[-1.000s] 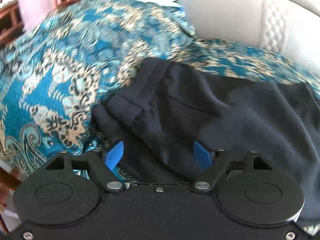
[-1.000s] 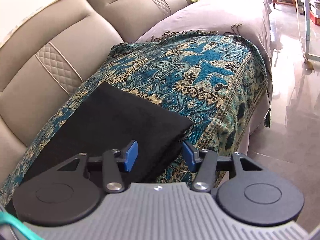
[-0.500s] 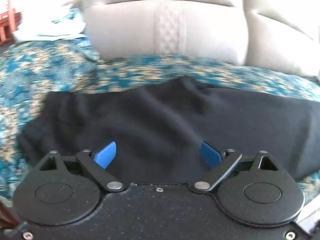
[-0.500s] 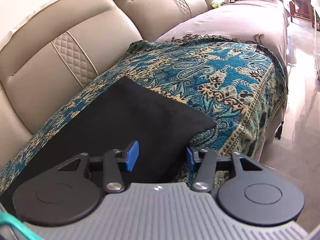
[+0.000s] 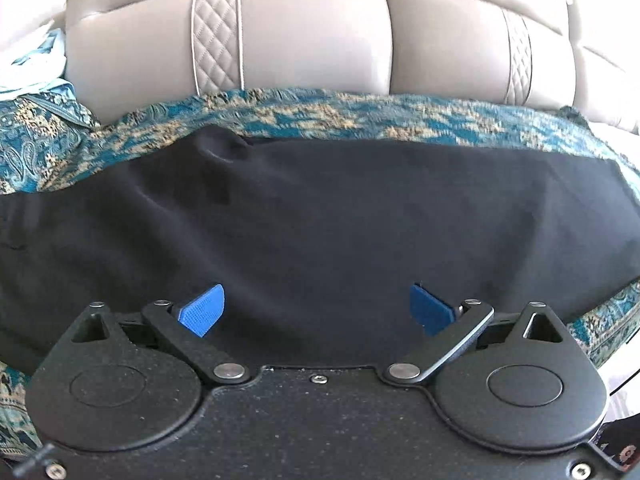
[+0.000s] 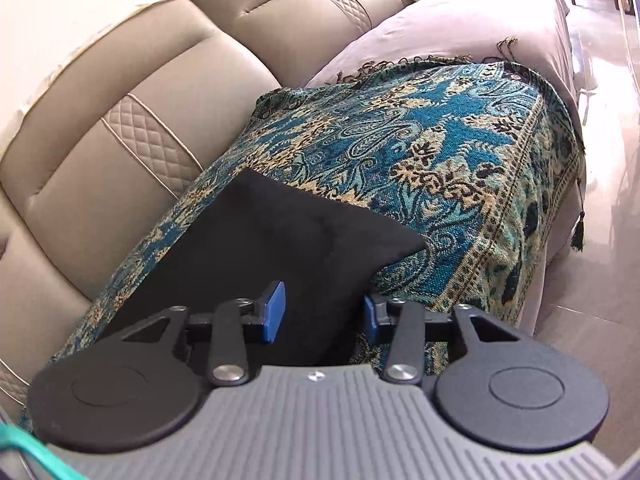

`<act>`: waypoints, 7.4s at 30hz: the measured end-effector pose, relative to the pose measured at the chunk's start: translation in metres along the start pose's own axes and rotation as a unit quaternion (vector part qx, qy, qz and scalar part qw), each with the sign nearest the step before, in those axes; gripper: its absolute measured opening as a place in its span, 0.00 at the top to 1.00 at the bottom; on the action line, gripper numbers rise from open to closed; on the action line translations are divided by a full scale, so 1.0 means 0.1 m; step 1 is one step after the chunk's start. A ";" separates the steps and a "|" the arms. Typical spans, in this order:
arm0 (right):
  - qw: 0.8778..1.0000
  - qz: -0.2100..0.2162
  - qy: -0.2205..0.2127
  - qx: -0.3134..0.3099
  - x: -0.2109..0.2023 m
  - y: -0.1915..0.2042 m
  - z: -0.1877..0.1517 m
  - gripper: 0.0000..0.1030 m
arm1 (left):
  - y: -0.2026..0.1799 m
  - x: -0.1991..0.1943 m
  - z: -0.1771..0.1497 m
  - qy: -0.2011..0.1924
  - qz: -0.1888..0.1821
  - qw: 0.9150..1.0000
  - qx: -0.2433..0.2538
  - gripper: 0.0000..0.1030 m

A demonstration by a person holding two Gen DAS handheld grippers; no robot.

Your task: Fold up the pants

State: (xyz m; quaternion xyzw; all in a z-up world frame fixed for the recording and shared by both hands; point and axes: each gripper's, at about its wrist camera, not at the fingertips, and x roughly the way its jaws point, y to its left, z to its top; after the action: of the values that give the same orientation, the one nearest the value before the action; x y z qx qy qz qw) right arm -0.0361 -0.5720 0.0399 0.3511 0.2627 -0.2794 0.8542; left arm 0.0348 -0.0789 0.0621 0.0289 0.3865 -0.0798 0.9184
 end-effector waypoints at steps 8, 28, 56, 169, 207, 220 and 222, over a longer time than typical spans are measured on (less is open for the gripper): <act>1.000 0.003 -0.006 0.011 0.06 0.01 0.02 0.60 | 0.01 0.25 -0.08 0.048 0.002 0.998 -0.028 0.03; 0.988 0.051 -0.044 -0.139 -0.17 1.08 -0.27 0.90 | 0.18 0.19 -0.18 0.020 -0.015 0.999 -0.039 0.00; 0.724 0.387 0.112 -0.561 -1.11 2.55 -2.34 0.28 | 1.01 -0.33 -0.18 -0.019 -0.086 0.989 -0.118 0.20; 0.803 0.148 0.010 -0.577 -0.77 2.08 -1.86 0.16 | 0.11 -0.05 -0.18 -0.006 -0.027 0.999 -0.025 0.94; 0.816 0.218 0.078 -0.530 -0.63 2.16 -2.00 0.00 | 0.12 -0.09 -0.39 -0.031 0.027 0.999 0.014 0.51; 0.824 0.231 0.069 -0.514 -0.71 2.35 -1.95 0.00 | 0.27 -0.12 -0.36 -0.023 0.023 0.999 -0.017 0.24; 0.826 0.239 0.066 -0.507 -0.74 2.41 -1.95 0.00 | 0.35 -0.16 -0.36 -0.025 0.020 0.999 -0.027 0.22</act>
State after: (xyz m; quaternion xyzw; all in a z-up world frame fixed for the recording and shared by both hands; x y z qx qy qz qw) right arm 0.0221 -0.2608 0.0766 -0.0623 0.3310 0.1295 0.9326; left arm 0.0046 -0.0387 0.0481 0.0093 0.3646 -0.0516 0.9297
